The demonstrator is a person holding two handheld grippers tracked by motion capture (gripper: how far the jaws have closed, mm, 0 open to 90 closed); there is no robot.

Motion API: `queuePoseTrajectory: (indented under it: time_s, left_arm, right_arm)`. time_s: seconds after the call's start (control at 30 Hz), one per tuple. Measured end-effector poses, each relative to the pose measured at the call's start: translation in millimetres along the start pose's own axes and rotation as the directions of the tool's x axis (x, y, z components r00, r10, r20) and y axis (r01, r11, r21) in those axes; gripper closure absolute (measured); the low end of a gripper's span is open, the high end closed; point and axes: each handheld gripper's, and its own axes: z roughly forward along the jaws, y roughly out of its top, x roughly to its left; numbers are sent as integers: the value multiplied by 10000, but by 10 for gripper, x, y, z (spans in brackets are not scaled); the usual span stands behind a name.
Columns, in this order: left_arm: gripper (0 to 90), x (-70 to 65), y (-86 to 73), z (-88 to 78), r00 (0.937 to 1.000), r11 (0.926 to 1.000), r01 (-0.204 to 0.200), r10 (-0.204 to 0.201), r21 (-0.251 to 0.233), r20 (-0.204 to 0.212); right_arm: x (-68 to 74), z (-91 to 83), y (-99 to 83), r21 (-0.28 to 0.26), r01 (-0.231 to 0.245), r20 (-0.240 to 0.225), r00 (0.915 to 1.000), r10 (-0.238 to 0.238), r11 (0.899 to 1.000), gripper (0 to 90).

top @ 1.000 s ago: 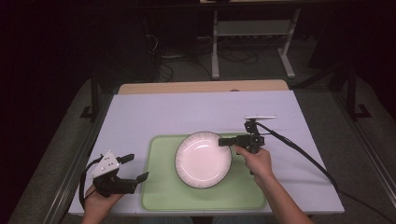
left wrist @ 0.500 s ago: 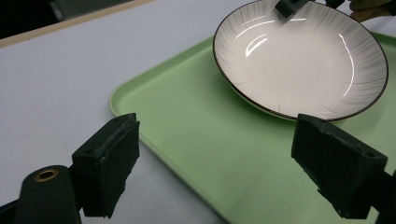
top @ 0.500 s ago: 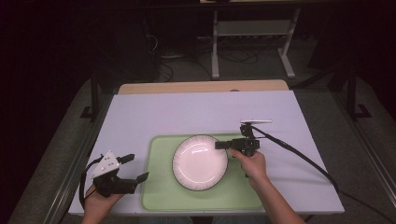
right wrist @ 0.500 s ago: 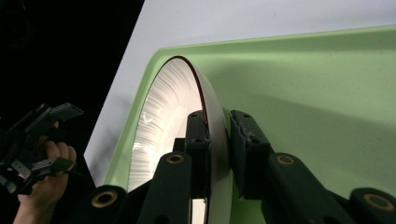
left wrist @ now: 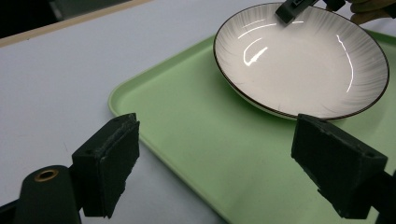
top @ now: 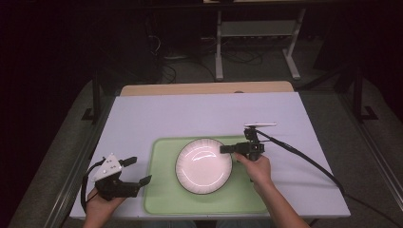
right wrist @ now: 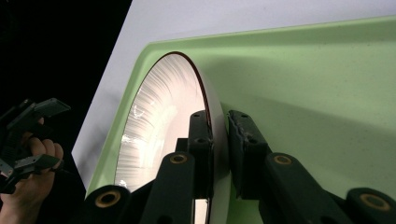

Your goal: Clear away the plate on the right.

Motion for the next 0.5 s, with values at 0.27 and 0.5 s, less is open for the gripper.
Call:
queuePoseTrajectory:
  time_s: [0.27, 0.5]
  left_arm:
    - [149, 0, -2, 2, 10000, 10000, 17, -17, -3, 10]
    - [149, 2, -1, 1, 10000, 10000, 12, -12, -12, 3]
  right_arm:
    - [-13, 0, -25, 175, 160, 324, 9993, -166, 9997, 800]
    - [-21, -6, -57, 374, 283, 663, 9973, -308, 9989, 810]
